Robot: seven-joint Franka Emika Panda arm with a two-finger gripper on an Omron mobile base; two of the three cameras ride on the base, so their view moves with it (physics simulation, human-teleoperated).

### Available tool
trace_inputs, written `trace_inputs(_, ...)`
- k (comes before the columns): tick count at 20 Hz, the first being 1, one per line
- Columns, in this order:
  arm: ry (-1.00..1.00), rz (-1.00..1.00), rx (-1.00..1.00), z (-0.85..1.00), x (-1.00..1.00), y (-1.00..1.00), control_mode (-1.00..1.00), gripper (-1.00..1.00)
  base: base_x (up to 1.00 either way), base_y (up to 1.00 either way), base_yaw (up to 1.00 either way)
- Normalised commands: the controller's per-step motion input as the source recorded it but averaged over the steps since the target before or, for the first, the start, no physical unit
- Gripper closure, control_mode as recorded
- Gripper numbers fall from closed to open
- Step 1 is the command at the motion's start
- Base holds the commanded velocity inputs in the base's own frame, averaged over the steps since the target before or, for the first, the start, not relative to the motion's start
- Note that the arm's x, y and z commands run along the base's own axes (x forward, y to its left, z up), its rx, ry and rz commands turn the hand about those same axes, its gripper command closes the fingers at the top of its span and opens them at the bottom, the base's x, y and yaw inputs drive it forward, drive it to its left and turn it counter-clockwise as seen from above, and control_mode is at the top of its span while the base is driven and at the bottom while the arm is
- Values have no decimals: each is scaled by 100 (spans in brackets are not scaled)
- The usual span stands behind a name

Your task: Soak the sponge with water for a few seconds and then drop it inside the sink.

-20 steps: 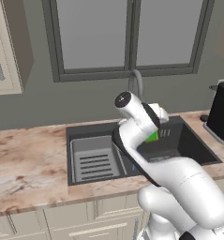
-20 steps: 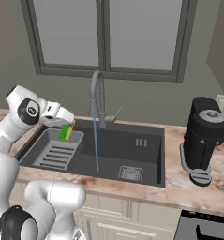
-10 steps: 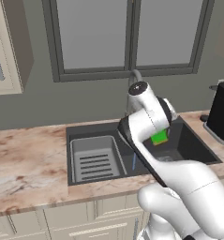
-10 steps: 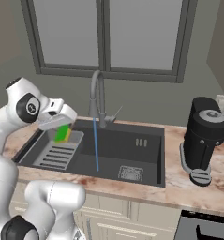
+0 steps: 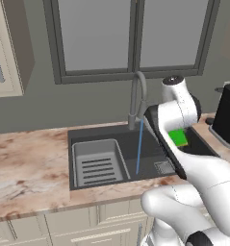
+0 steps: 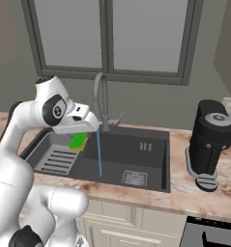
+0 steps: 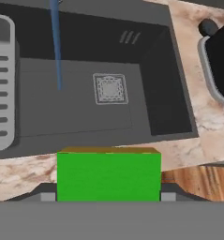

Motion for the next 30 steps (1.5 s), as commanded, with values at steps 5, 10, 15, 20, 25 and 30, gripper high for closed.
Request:
trace_inputs(5,8,-9,18,9,0,-65,-100,100,0,0,0)
trace_inputs(10,16,-3,14,8,24,-59,-100,100,0,0,0)
trace_inputs(15,19,0,9,0,59,-54,-100,100,0,0,0)
trace_inputs(20,11,0,7,-1,57,-56,-100,100,0,0,0)
trace_inputs(25,1,0,2,-22,18,-9,-100,100,0,0,0)
trace_inputs(30,0,0,3,-40,6,0,-100,100,0,0,0)
